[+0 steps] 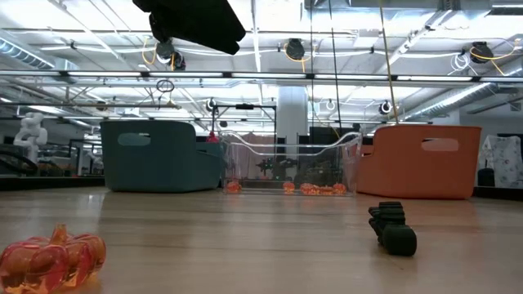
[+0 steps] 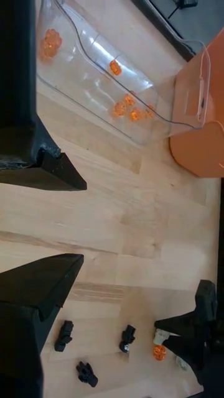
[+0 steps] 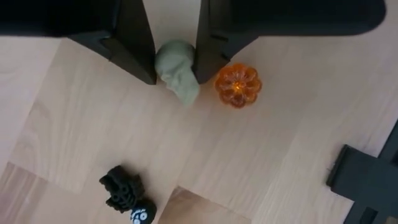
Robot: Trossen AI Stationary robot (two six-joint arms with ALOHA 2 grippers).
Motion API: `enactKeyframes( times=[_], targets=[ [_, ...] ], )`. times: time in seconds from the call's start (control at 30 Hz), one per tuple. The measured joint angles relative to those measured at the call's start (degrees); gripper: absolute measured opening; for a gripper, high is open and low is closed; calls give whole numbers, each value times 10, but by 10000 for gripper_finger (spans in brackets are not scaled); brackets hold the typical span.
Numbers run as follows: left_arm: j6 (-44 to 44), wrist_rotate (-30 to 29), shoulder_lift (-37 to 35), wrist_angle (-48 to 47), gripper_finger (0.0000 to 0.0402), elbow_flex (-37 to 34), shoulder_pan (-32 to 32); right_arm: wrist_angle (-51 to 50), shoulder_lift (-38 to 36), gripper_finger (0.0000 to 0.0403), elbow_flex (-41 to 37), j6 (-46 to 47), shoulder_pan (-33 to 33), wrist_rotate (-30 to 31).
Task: Sort Halloween decoration
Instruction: Put the white skull toy into the blue bin
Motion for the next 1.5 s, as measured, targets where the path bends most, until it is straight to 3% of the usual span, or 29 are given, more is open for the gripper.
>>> enactKeyframes(
  times=[0.33, 0.67, 1.0, 1.17, 1.5],
  targets=[
    [0, -1, 0, 0, 173, 0, 0, 9, 1, 66, 0, 1, -11, 11],
    [1, -1, 0, 0, 173, 0, 0, 27, 3, 61, -1, 1, -13, 68],
    [1, -1, 0, 0, 173, 0, 0, 30, 0, 60, 16, -9, -13, 82],
    [1, -2, 0, 0, 173, 0, 1, 28, 0, 60, 40, -44, -14, 137],
    [1, -2, 0, 0, 173, 0, 1, 30, 0, 65, 87, -192, -31, 364]
  ],
)
